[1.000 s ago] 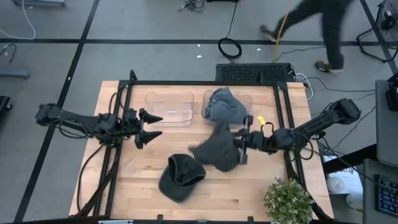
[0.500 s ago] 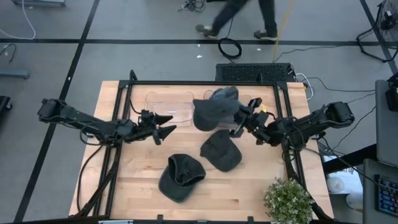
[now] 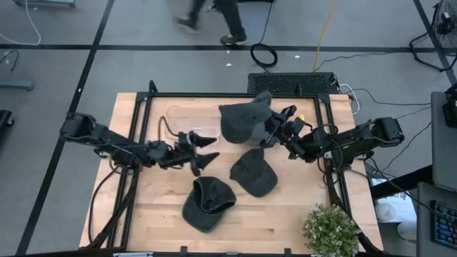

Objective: Pick & Place hat
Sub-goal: Put the bottom right black cap into the left transparent bin

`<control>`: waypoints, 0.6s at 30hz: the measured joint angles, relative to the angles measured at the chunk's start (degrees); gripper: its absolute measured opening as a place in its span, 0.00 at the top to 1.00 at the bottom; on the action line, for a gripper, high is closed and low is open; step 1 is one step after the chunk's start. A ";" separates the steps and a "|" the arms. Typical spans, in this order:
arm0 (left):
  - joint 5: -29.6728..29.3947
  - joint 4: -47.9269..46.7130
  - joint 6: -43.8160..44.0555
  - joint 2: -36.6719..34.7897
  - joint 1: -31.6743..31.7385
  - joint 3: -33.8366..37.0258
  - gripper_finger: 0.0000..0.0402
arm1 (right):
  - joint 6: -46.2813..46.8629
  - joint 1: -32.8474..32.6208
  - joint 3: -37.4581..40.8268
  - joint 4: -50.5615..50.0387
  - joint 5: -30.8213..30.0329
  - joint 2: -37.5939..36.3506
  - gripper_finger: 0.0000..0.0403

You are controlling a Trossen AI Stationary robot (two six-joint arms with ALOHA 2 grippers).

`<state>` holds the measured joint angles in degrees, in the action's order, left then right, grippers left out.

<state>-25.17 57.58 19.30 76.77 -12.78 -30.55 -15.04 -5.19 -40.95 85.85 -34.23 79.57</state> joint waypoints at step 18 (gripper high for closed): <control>-1.40 -0.38 -8.74 18.55 3.12 -19.84 0.17 | -1.14 0.00 -4.61 -2.86 1.35 0.01 1.00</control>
<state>-26.57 57.21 10.56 95.31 -9.66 -50.39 -16.19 -5.19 -45.56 82.99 -32.88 79.58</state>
